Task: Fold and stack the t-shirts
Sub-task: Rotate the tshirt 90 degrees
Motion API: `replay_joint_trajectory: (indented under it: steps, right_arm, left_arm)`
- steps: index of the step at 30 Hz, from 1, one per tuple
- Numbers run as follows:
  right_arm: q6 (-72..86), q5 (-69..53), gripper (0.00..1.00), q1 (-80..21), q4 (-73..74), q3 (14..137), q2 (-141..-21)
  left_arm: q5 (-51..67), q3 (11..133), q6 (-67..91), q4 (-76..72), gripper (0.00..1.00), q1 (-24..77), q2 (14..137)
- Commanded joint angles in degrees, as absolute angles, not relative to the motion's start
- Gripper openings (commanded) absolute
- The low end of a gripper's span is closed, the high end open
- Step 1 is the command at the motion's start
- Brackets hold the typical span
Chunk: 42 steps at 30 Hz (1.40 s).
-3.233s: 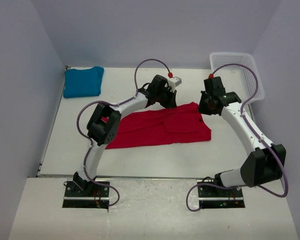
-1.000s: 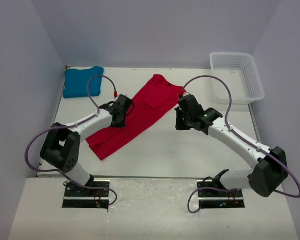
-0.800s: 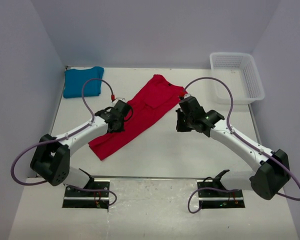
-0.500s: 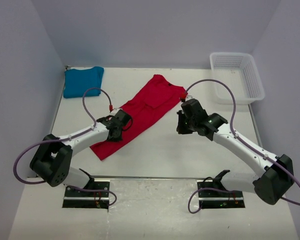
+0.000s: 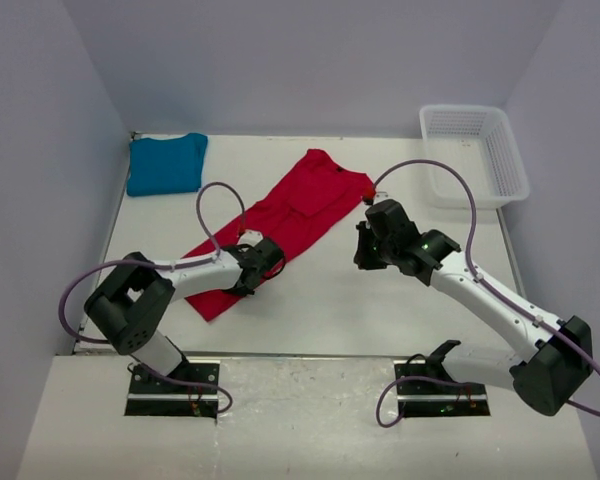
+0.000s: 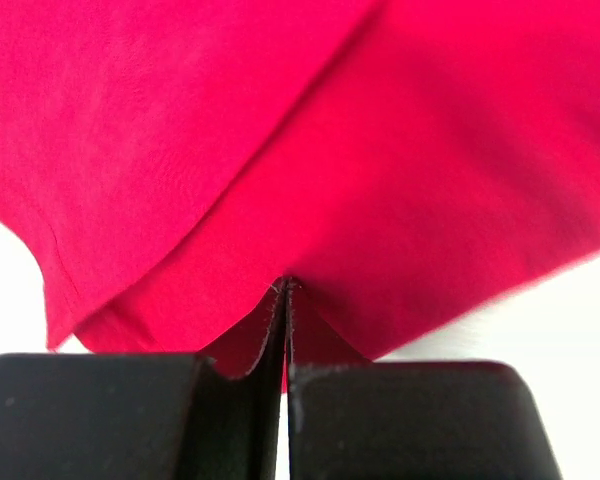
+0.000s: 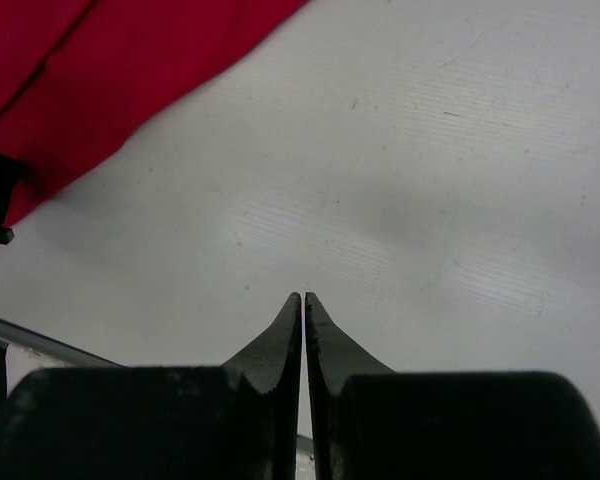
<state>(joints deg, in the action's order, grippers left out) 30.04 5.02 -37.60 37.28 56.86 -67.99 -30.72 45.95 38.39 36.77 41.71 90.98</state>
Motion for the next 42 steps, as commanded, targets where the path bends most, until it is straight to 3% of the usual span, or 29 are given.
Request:
replay_joint_trajectory:
  steps: [1, 8, 14, 22, 27, 30, 38, 42]
  right_arm:
    - [30.85, 7.20, 0.04, -38.06, 38.05, 58.53, -66.53]
    - [32.07, 12.29, 0.04, -38.06, 41.04, 61.86, -67.94]
    - [33.31, 23.37, 0.05, -37.44, 46.14, 67.05, -71.19]
    - [31.73, 22.76, 0.06, -27.96, 47.55, 69.87, -70.40]
    - [30.50, 22.76, 0.06, -26.19, 47.55, 69.96, -70.31]
    - [30.32, 22.33, 0.06, -26.19, 47.72, 69.87, -70.40]
    - [29.44, 17.41, 0.09, -26.19, 47.46, 70.05, -70.93]
    - [29.09, 15.30, 0.07, -26.19, 45.89, 68.12, -71.28]
  left_arm:
    - [-14.08, 43.85, 44.47, 26.91, 0.00, 48.15, 97.73]
    - [-3.26, 51.93, 45.35, 20.66, 0.00, 62.91, 104.93]
    - [-0.35, 62.13, 44.03, 20.22, 0.00, 67.84, 109.51]
    - [-2.28, 61.97, 42.81, 19.78, 0.00, 69.43, 102.14]
    - [-10.10, 62.31, 34.58, 21.79, 0.00, 69.43, 92.47]
    - [-14.58, 66.70, 28.14, 24.43, 0.00, 68.12, 89.92]
    - [-19.77, 78.65, 10.41, 17.35, 0.00, 50.46, 95.61]
    - [-14.08, 84.89, 6.33, 13.62, 0.00, 43.00, 102.90]
